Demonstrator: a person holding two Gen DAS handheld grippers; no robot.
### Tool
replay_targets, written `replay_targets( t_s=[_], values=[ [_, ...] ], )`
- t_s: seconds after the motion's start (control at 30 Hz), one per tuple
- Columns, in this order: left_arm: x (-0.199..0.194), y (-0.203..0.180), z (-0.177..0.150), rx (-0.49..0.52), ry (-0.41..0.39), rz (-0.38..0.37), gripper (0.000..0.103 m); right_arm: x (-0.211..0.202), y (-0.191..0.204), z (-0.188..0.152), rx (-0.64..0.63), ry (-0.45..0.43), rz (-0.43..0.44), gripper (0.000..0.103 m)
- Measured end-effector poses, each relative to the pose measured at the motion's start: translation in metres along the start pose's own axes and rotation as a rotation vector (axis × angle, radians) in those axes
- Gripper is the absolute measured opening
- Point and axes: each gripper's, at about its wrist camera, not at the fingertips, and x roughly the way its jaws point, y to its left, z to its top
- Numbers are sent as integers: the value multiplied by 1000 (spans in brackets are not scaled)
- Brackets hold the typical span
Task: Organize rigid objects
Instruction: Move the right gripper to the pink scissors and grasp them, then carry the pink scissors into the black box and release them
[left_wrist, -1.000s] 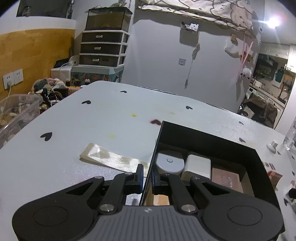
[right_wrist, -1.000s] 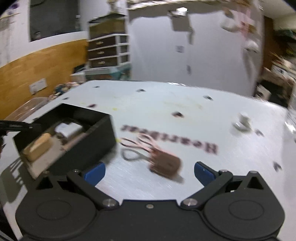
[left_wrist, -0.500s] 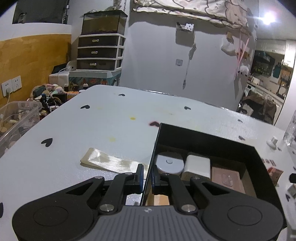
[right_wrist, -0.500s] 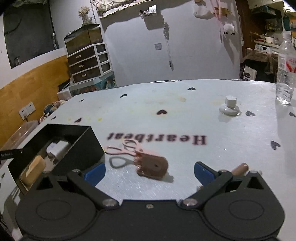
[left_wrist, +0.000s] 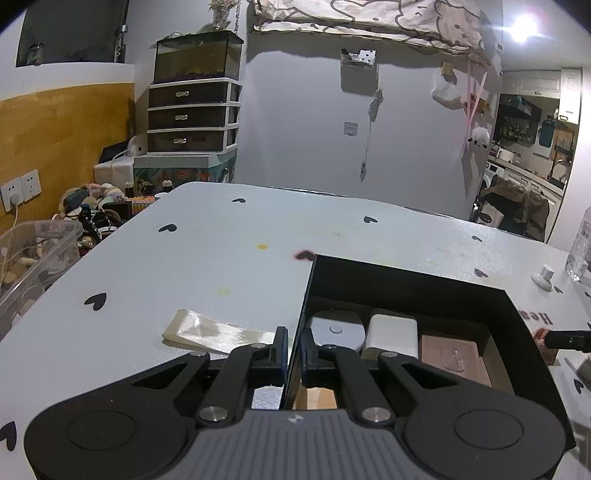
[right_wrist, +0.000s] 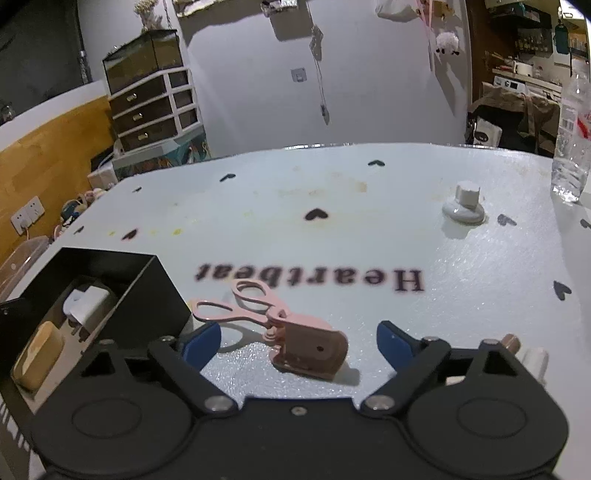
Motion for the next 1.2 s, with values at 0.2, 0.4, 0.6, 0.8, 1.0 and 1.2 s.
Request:
replay_targets(
  t_s=[0.2,0.4,0.6,0.8,1.0,1.2],
  values=[
    [1,-3,1,34,5,8,5,18,2,-1,20,31,-56,78],
    [1,-3,1,33,5,7,5,27,4,-4,16,29,-78,76],
    [1,6,2,-29,7,-34,5,27,3,-4,-4,0,-94,53],
    [3,15,0,-75,4,-76,4,22,1,-2,-5,-19,-79,53],
    [4,22,-2,-117,-4,-110,4,-7,15,12,-44,-105,-16,53],
    [3,23,-3,-125,-10,-114,5,-34,49,32,-144,-171,135,53]
  ],
)
